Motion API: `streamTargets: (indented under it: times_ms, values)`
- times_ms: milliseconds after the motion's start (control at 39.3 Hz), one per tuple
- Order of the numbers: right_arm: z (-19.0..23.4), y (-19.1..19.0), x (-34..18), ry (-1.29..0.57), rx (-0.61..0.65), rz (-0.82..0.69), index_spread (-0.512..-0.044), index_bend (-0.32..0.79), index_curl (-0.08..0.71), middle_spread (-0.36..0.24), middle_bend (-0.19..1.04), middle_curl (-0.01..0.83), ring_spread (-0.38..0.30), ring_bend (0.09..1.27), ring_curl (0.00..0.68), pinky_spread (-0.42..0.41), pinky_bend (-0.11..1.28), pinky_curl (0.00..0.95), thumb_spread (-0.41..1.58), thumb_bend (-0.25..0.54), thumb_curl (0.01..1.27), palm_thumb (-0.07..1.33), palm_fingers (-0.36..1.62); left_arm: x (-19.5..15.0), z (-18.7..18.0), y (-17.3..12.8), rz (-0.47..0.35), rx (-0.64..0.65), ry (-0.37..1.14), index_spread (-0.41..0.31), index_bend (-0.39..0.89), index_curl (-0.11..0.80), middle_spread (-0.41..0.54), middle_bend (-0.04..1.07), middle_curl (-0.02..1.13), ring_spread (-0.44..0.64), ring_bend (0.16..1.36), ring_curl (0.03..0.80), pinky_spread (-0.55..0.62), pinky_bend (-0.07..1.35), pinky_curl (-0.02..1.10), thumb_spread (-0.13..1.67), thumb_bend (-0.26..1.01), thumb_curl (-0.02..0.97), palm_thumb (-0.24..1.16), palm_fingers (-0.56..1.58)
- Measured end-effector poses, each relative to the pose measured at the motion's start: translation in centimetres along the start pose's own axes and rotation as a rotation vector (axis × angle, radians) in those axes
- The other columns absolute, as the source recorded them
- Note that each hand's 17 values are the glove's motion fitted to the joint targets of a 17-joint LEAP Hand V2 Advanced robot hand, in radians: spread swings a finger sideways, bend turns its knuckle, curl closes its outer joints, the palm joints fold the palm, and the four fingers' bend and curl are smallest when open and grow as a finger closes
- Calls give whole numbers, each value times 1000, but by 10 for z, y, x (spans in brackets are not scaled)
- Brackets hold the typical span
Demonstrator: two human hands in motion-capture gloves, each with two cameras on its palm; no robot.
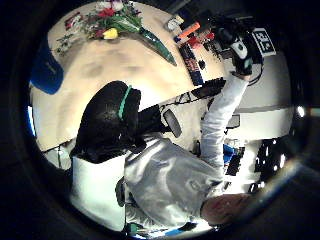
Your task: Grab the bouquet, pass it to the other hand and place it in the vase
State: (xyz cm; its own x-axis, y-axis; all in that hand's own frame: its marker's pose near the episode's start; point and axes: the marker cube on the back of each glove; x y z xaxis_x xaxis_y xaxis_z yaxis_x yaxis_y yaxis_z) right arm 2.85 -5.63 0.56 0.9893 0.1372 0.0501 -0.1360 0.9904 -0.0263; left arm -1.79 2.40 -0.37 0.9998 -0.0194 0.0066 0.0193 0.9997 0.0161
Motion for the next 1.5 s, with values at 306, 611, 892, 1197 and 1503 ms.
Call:
streamTargets:
  times_ms: [306, 611, 892, 1197, 1503]
  values:
    - [47, -27, 25, -78, -121, 158, -196, 45, 62, 8, 320, 301, -69, 767, 339, 124, 689, 330, 1063, 38, 264, 454, 617, -1, 9, -1, 12, -26, 15, 36, 188, 301, 274, 175, 223, 450, 423, 184, 431, 197, 223, 1101, 34, 264, 391, 260]
    - [138, -35, 44, -97, -190, 230, -194, 70, 83, -4, 329, 341, -83, 743, 358, 118, 651, 339, 1077, -5, 311, 525, 582, -3, 16, -1, 12, -63, 47, 36, 186, 338, 279, 177, 249, 459, 415, 198, 437, 195, 252, 1122, -15, 300, 409, 245]
    - [200, -32, 31, -20, -46, 229, -196, 188, 133, -39, 403, 388, -106, 649, 348, 62, 522, 312, 1054, -10, 343, 589, 596, -10, 20, -3, -6, -60, 65, 37, 189, 360, 280, 178, 266, 464, 411, 210, 444, 191, 269, 1128, -20, 316, 413, 242]
    - [193, -22, 2, 87, 233, 183, -234, 454, 319, -133, 279, 397, -194, 554, 367, -220, 526, 354, 1051, 72, 375, 856, 1265, -11, 27, -11, -26, -118, 54, 33, 190, 376, 282, 178, 281, 474, 401, 215, 449, 188, 279, 1130, -21, 326, 411, 241]
    - [146, -27, -16, -397, 394, 153, -236, 446, 403, -176, 733, 572, -202, 879, 507, -256, 595, 427, 1025, -2, 363, 872, 1543, -16, 4, -37, -31, -154, 164, 19, 201, 397, 281, 191, 298, 474, 393, 221, 440, 171, 271, 1143, -19, 330, 410, 292]
